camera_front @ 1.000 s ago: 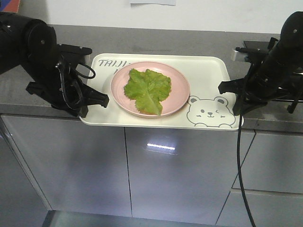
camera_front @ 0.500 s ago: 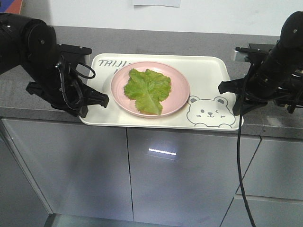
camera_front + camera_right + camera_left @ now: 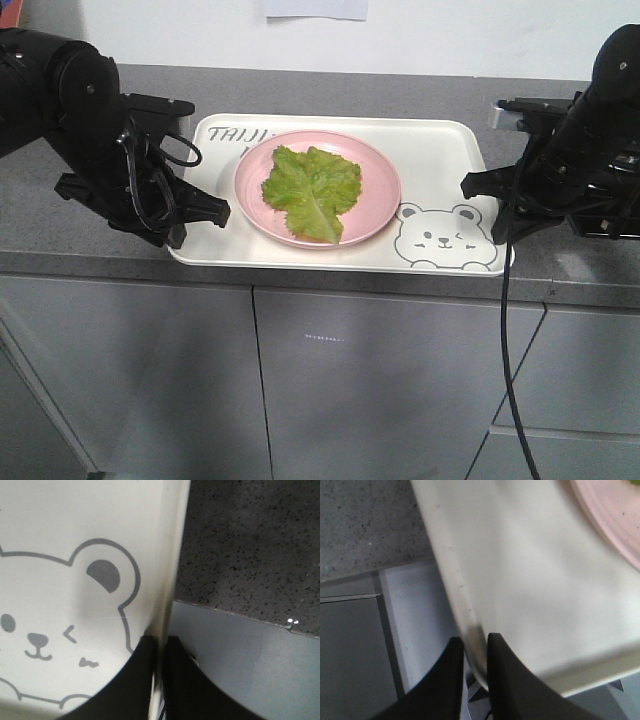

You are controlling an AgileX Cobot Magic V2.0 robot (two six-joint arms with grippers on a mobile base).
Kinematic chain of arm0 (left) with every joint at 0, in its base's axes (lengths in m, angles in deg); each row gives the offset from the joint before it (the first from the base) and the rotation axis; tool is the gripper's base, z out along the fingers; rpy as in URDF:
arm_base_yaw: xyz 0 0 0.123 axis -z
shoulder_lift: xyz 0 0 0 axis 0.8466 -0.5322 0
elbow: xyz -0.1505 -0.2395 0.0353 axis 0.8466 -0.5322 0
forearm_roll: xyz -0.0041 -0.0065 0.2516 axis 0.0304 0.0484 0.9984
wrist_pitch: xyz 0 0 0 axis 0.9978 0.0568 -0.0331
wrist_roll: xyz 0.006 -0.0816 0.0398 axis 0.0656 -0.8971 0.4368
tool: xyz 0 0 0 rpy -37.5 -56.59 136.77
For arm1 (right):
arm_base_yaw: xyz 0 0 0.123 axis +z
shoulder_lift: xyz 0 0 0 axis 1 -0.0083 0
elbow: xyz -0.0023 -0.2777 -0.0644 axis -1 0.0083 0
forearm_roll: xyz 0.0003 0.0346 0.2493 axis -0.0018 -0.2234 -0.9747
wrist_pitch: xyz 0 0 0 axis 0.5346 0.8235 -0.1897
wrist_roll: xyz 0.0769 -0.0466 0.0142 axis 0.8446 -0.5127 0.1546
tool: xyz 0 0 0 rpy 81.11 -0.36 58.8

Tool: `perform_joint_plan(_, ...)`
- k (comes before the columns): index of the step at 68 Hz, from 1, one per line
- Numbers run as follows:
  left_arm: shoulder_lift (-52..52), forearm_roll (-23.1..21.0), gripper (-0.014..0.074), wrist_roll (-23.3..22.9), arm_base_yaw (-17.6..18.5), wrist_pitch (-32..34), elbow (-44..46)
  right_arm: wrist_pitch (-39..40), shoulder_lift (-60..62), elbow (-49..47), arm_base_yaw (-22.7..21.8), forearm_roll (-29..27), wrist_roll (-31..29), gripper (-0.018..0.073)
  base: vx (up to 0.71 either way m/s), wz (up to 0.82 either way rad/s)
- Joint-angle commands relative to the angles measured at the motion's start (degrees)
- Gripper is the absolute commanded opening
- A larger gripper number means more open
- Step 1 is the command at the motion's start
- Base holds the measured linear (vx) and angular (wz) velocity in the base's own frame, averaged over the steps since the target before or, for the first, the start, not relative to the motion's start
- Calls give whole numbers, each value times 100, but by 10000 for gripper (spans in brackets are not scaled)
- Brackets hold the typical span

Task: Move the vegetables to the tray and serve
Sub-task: 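Drive the base toward the grey countertop holding the tray level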

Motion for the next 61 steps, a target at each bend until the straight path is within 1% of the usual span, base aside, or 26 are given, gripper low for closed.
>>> perform_joint_plan(1, 286, -533, -6, 149, 90, 499, 196, -199, 356, -144, 83, -582, -139, -4, 8, -8)
perform_joint_plan(31, 286, -533, -6, 149, 90, 499, 196, -199, 356, -144, 83, -582, -139, -4, 7, -5)
perform_joint_plan(61, 286, -533, -6, 149, 90, 499, 196, -199, 356, -144, 83, -582, -139, -4, 3, 6)
